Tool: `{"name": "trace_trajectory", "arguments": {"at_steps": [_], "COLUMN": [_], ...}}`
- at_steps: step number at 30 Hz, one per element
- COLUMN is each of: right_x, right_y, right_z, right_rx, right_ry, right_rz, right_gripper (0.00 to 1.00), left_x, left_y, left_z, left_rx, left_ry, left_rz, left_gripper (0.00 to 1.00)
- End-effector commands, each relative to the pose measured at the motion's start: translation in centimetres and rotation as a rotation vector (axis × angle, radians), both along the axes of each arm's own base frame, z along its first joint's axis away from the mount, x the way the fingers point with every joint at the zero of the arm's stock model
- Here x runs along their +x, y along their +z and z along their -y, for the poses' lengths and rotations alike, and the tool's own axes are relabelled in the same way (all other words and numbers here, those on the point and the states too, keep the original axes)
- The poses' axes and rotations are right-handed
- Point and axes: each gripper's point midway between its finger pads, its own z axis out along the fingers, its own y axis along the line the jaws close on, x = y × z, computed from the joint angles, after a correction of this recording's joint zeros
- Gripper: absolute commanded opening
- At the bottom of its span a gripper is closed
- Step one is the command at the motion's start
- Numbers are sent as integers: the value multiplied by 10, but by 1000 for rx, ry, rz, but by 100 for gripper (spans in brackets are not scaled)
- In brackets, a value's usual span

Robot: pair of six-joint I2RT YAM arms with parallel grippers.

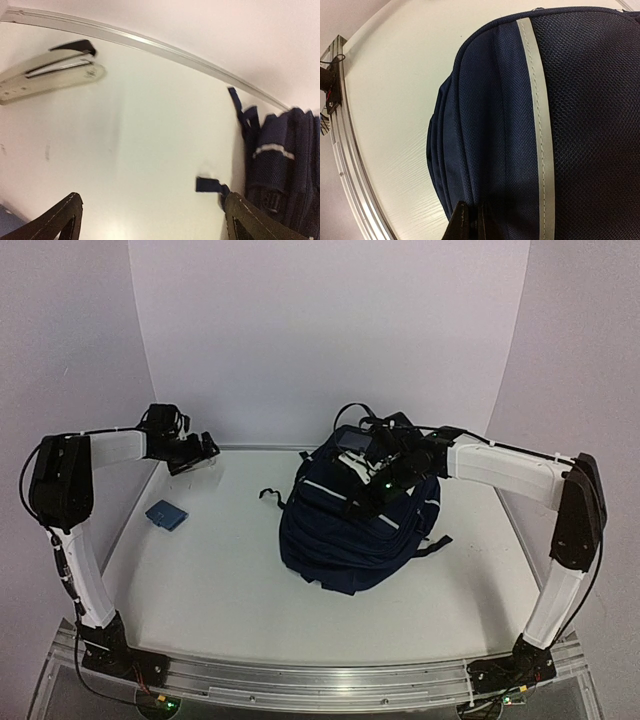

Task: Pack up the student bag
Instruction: Adjust the stationery at the corner of the board.

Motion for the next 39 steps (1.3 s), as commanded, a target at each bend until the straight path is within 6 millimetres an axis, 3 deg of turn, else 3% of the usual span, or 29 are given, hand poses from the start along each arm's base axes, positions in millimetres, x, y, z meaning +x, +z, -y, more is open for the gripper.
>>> {"name": "trace_trajectory", "arguments": {"at_steps": [1,5,6,10,17,20,21,24,32,39], "right_x": [-16,-17,-18,-19,-21,-20,-19,-19,-15,-15], "right_y": [15,15,15,25,27,25,24,24,27,28], "right_z": [-14,-11,-11,-5,3,4,4,3,2,3], "right_rx": [50,47,48,56,55,48,47,48,48,49], "right_ry": [51,48,49,43,37,34,33,33,26,22], "right_rz": [-37,-34,-34,-13,-5,-5,-5,-4,3,6], "right_gripper": [10,33,37,49,53,54,54,54,54,53], "left_x": [35,75,84,119,154,165,171,171,154,123], "left_y": [6,7,-5,-24,-49,-72,-65,-84,-104,-97], "left_z": [-44,-69,-77,-106,-153,-163,-165,-162,-125,-70], "left_rx": [36,86,92,129,106,94,104,92,-39,-68], "left_ry": [108,167,179,227,292,279,274,245,109,-39], "left_rz": [30,62,34,10,29,-13,5,-23,-67,-79], "left_gripper": [100,100,100,100,100,100,100,100,96,86]}}
